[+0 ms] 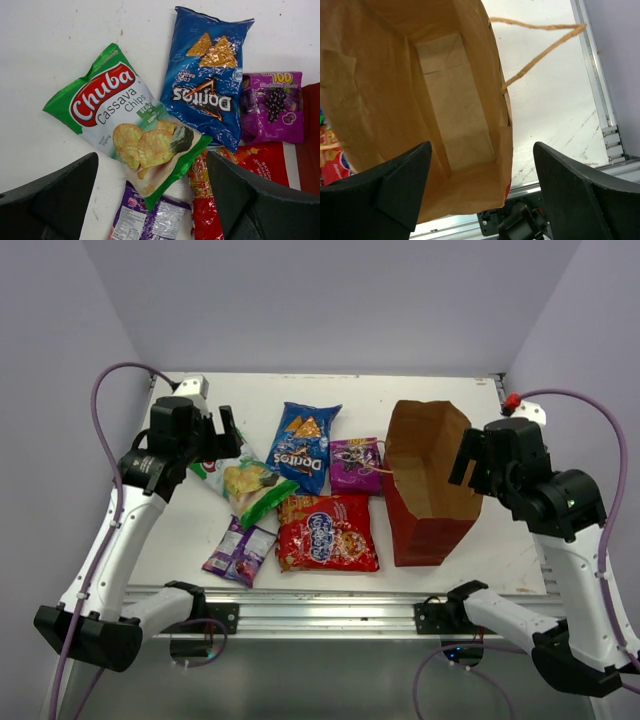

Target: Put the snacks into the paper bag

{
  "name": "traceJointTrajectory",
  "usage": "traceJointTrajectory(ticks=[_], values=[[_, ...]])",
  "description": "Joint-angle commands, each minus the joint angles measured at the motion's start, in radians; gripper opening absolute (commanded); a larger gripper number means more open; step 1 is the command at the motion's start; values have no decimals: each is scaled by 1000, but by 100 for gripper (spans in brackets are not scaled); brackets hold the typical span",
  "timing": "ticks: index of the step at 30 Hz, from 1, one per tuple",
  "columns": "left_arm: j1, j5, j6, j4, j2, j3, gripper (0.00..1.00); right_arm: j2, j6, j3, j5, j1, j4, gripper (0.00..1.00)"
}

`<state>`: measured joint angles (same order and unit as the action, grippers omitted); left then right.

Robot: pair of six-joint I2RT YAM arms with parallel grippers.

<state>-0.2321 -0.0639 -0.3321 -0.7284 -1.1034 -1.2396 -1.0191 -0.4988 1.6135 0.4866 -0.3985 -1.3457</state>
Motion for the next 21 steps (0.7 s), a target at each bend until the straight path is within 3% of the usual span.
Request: traceJointTrajectory(ticks=[1,8,11,16,19,20,21], values=[[-6,59,-38,-3,-12,6,93,51,-47,-91,12,-2,-210,85],[-6,124,-56,24,-6,32,93,105,-84,-227,85,-2,-175,67],[-6,124,-54,29,-1,29,94,125,-78,-280,110,-2,-145,51],[-6,125,-54,26,0,35,94,148,-84,-349,116,-2,-110,39],[-6,116,-54,30,8,46,94,160,-83,-357,121,-2,-102,22],[-6,110,-53,30,10,54,94,163,-81,-359,124,-2,-99,9],[-6,95,-58,29,13,60,94,165,-78,-356,125,-2,-101,4]])
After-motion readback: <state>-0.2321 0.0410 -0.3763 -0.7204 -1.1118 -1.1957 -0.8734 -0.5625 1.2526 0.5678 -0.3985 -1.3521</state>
